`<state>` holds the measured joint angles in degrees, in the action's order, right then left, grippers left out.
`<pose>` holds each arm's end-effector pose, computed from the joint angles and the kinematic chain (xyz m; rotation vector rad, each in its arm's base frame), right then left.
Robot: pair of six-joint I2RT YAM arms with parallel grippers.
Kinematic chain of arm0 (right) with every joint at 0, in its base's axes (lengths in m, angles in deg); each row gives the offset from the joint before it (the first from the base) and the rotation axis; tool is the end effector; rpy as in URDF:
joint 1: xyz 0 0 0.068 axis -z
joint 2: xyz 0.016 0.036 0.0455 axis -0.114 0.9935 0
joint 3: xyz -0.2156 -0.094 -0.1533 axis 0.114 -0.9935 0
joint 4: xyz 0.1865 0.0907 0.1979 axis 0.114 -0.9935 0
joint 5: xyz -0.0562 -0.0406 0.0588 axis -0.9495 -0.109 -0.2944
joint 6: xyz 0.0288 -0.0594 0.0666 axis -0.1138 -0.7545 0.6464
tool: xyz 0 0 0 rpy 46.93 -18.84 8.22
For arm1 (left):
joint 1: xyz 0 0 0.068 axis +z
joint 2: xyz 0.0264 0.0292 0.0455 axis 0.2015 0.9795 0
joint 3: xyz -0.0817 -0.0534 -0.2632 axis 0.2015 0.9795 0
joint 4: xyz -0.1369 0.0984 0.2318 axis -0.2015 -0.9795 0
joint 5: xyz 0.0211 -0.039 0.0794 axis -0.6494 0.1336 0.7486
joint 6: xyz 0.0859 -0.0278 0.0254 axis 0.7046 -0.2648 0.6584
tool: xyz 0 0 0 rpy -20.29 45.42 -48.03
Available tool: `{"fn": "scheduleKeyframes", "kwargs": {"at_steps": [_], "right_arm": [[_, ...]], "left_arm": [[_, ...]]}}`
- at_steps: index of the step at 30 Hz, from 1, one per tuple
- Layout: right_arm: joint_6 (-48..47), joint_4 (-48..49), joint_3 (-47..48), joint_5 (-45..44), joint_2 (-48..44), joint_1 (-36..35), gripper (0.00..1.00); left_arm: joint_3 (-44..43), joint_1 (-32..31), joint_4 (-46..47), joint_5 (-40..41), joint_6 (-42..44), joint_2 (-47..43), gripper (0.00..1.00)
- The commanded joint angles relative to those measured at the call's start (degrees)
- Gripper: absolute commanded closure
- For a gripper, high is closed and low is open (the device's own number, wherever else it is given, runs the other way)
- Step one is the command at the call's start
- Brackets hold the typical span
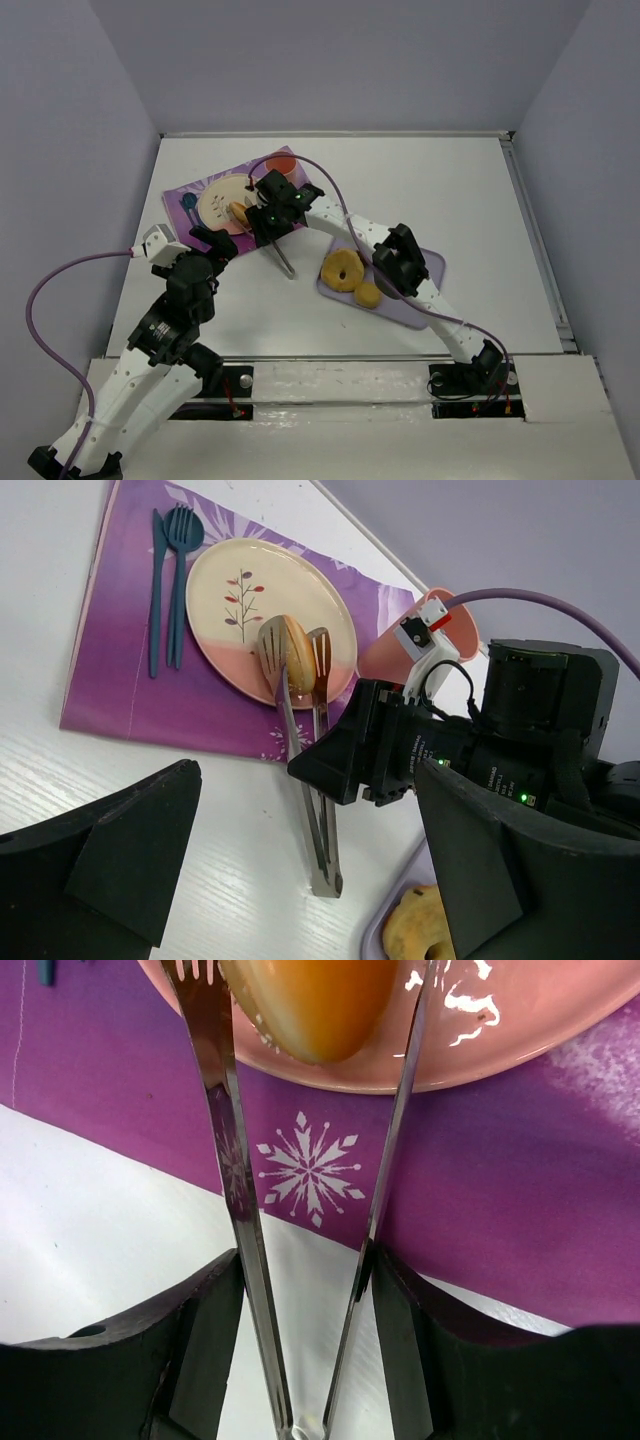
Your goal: Place the bread
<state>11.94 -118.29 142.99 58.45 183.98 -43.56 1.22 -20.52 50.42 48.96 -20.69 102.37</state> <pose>0.3909 0.4928 0.1479 -0.8805 2.4453 0.6861 0.1768 -0.0439 0.3052 -0.7088 1.5817 -0.3473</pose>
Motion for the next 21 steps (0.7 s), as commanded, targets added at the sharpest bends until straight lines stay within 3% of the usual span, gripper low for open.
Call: {"fn": "scheduleKeyframes", "kwargs": {"at_steps": [1,21], "right_arm": [[-0.7,3.4,0.2,1.0,-1.2,-0.1,0.42],[-2.0,6.3,-3.5,-0.8,-10.8,-0.1,0.43]], "left_arm": [[-0.1,0.2,1.2,3.6,-1.2,-0.7,0.01],[0.0,0.3,1.7,3.4,-0.7,-0.4,0.01]]}}
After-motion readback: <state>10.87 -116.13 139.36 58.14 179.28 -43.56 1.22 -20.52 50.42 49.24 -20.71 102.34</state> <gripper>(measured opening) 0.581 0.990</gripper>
